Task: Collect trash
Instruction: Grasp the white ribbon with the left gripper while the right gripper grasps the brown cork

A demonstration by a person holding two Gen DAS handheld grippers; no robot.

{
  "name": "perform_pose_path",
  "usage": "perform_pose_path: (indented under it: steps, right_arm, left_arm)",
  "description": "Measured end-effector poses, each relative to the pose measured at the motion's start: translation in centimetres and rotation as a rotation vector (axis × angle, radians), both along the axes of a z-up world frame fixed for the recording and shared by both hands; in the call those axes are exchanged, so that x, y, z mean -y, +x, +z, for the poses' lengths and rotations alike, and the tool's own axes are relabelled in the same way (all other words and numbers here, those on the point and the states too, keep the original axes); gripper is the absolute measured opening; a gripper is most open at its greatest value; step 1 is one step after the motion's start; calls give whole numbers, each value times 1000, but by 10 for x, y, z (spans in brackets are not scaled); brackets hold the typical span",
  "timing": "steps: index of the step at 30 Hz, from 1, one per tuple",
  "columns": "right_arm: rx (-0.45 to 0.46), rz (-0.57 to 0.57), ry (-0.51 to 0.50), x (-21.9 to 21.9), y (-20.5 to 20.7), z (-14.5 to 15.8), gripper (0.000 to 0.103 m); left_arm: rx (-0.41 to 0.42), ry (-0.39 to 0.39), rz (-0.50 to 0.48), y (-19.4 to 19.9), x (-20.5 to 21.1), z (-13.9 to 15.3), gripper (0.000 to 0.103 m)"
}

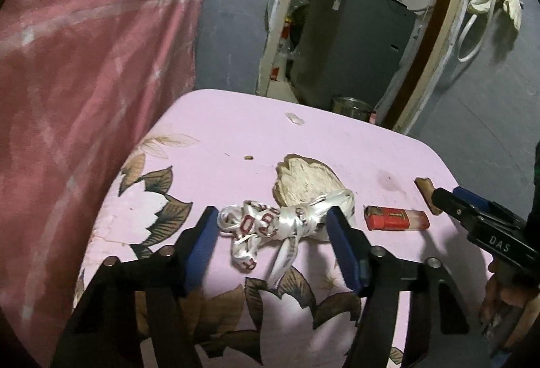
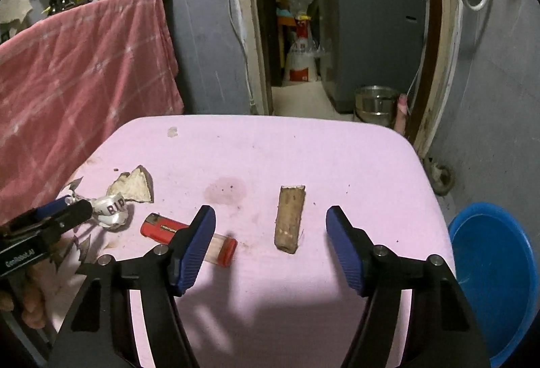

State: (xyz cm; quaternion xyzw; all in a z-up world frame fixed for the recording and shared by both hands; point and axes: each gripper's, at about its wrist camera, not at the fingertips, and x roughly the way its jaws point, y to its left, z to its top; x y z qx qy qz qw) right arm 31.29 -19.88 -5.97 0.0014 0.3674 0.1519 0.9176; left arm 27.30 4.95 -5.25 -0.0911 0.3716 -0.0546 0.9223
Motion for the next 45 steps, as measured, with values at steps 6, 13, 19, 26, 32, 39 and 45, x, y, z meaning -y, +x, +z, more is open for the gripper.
perform_pose_path:
  steps: [6,13,19,26,32,39,45]
  right_arm:
    - [-67,9,47,5,10,-5,59]
    - [-118,14,68,5,16,-11,39]
    - [-131,8,53,4,17,-13,26]
    - [-131,3,26,7,16,-14,15]
    - [-128,18,25,11,13,-14,14]
    - [-81,30,45,15,0,-10,14]
    - [-11,38,71,22,-16,0,14]
  left_arm:
    - [-11,-3,-58,-6,12,0,40]
    - [-36,-11,-73,-12,19,-3,34]
    - [-45,-1,-97,-21,26,-4,27]
    - [-51,39,-132,-26,49,-7,21]
    - [-46,89,-145,-30,63,-11,13]
    - [-27,51,-132,-34,66,-11,8]
    - [21,32,-102,-45,67,-5,7]
